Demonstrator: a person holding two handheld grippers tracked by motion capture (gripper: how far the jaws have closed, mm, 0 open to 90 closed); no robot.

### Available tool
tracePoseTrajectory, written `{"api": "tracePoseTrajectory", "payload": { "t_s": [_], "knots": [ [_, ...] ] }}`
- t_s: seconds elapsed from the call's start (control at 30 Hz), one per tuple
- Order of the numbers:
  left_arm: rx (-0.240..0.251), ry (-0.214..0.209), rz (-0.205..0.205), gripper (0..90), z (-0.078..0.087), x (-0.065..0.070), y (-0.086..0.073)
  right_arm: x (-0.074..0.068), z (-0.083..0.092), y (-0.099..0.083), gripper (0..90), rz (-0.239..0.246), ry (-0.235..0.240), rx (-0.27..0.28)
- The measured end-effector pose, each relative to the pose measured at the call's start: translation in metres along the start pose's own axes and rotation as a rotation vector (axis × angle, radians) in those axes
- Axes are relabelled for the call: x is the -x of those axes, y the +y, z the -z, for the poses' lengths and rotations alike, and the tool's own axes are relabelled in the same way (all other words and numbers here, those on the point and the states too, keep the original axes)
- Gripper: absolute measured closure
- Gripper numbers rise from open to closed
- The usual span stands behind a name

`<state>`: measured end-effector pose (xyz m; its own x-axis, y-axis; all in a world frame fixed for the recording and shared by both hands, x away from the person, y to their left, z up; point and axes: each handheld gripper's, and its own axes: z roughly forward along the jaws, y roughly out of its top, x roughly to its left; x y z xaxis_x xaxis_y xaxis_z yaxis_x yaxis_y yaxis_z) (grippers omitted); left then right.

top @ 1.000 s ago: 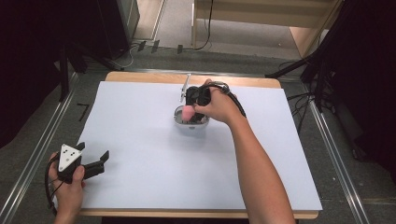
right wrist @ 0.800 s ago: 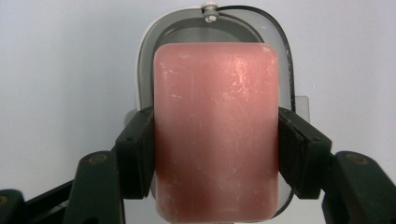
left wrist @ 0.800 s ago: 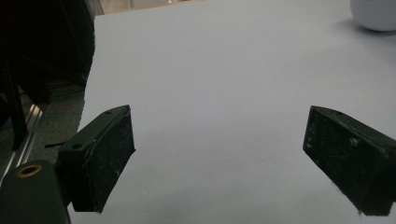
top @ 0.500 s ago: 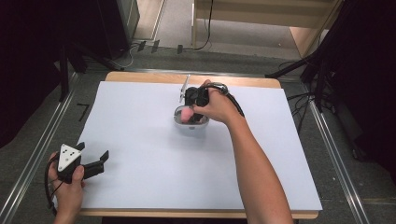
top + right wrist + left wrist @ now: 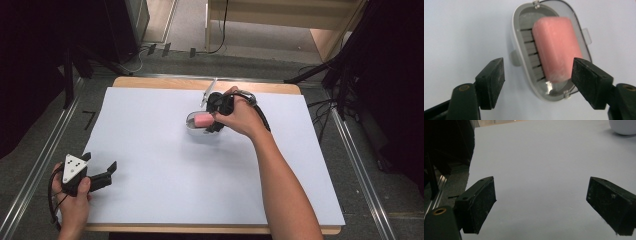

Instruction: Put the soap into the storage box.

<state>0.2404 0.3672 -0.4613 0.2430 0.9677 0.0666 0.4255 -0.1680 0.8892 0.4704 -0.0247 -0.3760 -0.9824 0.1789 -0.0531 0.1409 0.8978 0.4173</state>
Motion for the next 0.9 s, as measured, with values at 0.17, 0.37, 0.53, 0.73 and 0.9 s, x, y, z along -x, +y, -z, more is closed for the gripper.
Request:
{"api": "tracePoseTrajectory", "payload": {
  "t_s": [0.17,0.37,0.53,0.73,0.9],
  "knots": [
    [-0.001,0.001,0.001,9.4,0.000,0.000,0.000,-0.010,0.005,-0.023,19.7,-0.060,-0.015,0.037],
    [-0.003,0.004,0.002,9.4,0.000,0.000,0.000,-0.020,0.011,-0.045,13.6,-0.116,-0.032,0.070],
    [-0.005,0.006,0.001,9.4,0.000,0.000,0.000,-0.027,0.013,-0.056,13.1,-0.140,-0.041,0.086],
    [-0.007,0.003,-0.002,9.4,0.000,0.000,0.000,-0.045,0.011,-0.073,1.3,-0.153,-0.057,0.083],
    [-0.007,0.004,0.002,9.4,0.000,0.000,0.000,-0.055,0.008,-0.083,0.0,-0.171,-0.067,0.103]
  ]
}}
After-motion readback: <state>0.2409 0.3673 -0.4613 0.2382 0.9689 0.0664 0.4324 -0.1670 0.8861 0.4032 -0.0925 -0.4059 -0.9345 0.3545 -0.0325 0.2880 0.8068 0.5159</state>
